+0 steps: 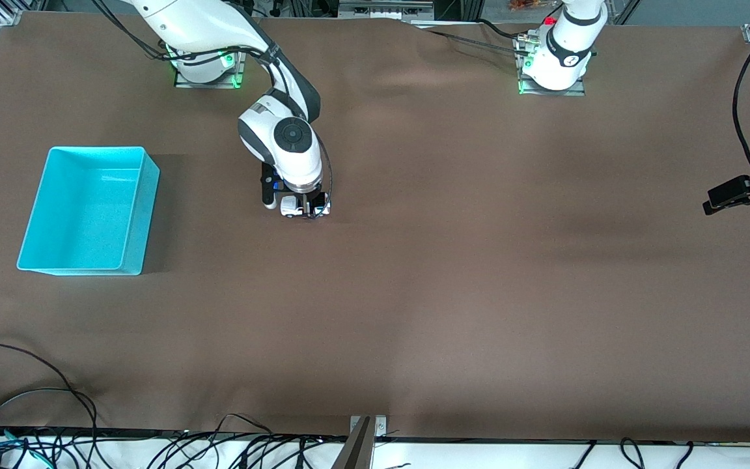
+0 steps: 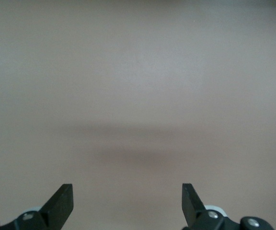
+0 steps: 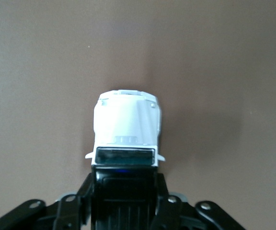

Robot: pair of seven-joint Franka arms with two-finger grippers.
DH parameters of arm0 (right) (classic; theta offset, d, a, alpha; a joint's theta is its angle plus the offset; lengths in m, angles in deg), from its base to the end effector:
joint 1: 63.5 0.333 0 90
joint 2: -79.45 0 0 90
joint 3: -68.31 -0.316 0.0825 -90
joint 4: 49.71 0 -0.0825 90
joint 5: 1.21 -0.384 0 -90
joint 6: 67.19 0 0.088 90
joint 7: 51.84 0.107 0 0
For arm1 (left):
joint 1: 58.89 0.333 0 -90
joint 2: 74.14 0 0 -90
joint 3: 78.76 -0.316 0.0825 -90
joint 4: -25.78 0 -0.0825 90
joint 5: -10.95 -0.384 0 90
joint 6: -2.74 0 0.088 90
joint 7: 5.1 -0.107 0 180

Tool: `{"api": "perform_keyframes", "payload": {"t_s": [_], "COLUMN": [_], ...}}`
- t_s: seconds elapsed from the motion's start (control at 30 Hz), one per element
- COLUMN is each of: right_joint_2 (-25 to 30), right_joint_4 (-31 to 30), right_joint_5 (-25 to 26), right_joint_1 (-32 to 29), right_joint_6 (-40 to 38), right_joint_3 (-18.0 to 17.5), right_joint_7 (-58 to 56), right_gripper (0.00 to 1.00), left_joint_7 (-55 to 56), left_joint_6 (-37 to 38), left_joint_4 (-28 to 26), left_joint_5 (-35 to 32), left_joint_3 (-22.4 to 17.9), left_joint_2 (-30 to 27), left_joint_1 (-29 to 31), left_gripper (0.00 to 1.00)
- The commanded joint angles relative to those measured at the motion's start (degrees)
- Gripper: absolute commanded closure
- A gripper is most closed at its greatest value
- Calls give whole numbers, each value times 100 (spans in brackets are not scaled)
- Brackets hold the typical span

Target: Wind and store white jeep toy

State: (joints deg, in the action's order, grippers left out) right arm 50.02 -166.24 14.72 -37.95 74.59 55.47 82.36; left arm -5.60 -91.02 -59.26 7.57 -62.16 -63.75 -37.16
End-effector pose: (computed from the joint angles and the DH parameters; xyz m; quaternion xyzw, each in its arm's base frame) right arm 0.4642 0.3676 0.1898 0.7401 -0.6715 0.0260 0.0268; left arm 0.6069 0.0755 0.5693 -0.9991 -0.0401 0.0110 0.0031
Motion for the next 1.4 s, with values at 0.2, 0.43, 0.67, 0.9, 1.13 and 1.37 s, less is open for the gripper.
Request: {"api": "perform_keyframes", "payload": {"t_s": [0.2, 0.43, 0.67, 0.9, 1.13, 1.37], "right_joint_2": [-18, -9, 8, 43, 122, 184], "right_joint_4": [481, 1272, 1800, 2248, 2530, 2592], "right_joint_5": [156, 138, 42, -291, -556, -582], "right_joint_1": [29, -32, -243, -708, -1139, -1368], "right_joint_6": [-351, -1344, -2074, -2540, -2874, -3094], "right_joint_3": [71, 88, 79, 79, 79, 88], "right_joint_7": [151, 1, -639, -1553, -2213, -2477], "right_gripper": [100, 100, 100, 100, 100, 100], "left_joint_7": [-100, -100, -100, -100, -100, -100], "left_joint_6": [59, 59, 59, 59, 59, 59], "left_joint_4": [-83, -83, -83, -83, -83, -83], "left_joint_5": [171, 171, 171, 171, 171, 171], "left_joint_3": [-7, -7, -7, -7, -7, -7], "left_joint_2": [-107, -99, -99, -99, -90, -90], "left_joint_1": [16, 16, 16, 16, 7, 7], "left_gripper": [0, 0, 0, 0, 0, 0]}}
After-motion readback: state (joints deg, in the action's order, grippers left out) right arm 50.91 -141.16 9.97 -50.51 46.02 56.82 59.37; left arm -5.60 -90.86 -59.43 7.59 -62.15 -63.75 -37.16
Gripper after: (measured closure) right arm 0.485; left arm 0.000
